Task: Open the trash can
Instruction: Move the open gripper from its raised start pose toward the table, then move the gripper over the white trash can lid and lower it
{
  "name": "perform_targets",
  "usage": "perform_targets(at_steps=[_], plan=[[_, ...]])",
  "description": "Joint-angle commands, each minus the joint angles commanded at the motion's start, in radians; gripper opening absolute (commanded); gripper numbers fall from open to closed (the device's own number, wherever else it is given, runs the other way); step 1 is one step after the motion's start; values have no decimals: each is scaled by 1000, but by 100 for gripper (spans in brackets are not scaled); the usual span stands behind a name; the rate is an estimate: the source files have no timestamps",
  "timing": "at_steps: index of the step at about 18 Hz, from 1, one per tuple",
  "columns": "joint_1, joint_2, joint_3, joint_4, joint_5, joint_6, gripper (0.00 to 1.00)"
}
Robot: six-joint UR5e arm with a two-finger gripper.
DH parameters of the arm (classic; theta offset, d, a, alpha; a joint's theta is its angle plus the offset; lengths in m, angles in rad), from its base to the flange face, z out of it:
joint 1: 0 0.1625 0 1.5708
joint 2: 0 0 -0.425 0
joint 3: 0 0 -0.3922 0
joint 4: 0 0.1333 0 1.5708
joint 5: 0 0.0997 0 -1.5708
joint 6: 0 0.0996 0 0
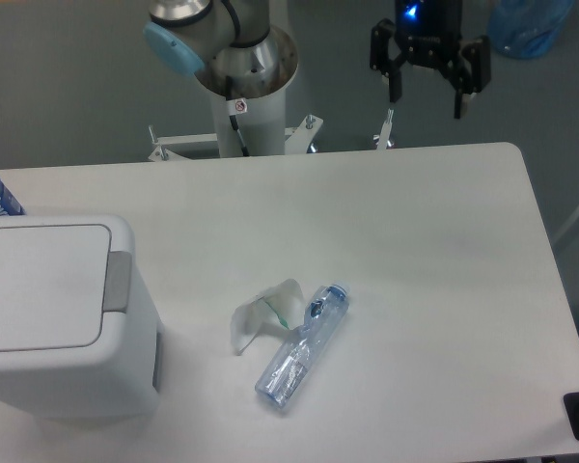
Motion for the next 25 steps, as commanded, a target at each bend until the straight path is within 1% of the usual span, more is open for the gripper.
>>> perform_targets(at_steps=[2,4,7,10,11,14,17,20,22,25], plan=[[-3,-8,5,6,0,-2,100],[-6,-14,3,28,-2,0,100],[-11,-17,0,32,-17,-6,100],[-11,-31,2,60,-43,-49,100],[-11,-34,2,69,-67,-86,100],[-15,-37,12,71,-124,-246,100],[-51,-43,18,83,-155,-356,100],[-100,-54,20,133,-155,-477,100],[-136,-64,26,175,-155,-587,100],[-178,-81,28,247,-153,-704,100]])
